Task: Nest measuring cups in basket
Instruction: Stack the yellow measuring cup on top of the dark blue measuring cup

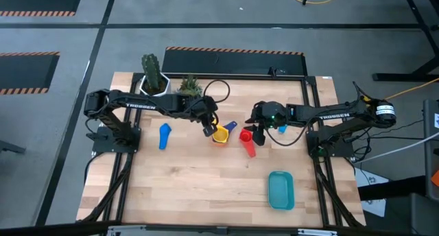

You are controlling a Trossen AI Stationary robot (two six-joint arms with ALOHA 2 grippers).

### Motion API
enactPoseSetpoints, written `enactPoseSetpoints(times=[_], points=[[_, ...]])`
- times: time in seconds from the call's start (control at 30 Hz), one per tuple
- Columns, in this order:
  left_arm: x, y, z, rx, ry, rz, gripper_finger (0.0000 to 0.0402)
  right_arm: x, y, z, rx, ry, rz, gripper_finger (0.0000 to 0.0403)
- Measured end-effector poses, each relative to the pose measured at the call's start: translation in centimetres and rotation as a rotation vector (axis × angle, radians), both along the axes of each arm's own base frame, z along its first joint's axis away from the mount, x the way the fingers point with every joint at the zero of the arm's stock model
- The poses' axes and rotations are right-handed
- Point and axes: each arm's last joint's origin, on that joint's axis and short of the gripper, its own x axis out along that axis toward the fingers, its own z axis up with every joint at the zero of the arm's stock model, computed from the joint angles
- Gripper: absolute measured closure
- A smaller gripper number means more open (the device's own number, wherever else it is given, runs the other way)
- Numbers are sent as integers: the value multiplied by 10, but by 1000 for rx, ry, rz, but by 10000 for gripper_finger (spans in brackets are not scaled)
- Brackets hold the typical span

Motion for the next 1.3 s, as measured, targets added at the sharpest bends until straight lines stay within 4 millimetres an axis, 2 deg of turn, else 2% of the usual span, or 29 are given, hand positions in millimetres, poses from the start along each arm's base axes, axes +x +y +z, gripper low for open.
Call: enactPoseSetpoints(times=[0.27,0.5,0.67,0.8,1.03,1.17,1.3], points=[[-1,-1,-1,-1,16,-39,317,0,0,0,0,1,0,257],[-8,-6,-7,-74,116,-97,317,0,0,0,-2,1,2,257],[-5,-17,-21,-88,190,-123,317,0,0,0,-2,2,2,257],[4,-24,-40,-92,243,-145,317,1,0,-2,-4,8,4,257],[14,-24,-71,-61,345,-131,317,16,-2,-28,1,62,6,257],[16,-17,-78,-30,363,-96,317,28,-4,-44,-22,63,25,257],[18,-6,-76,16,329,-44,317,35,-8,-56,-36,54,24,257]])
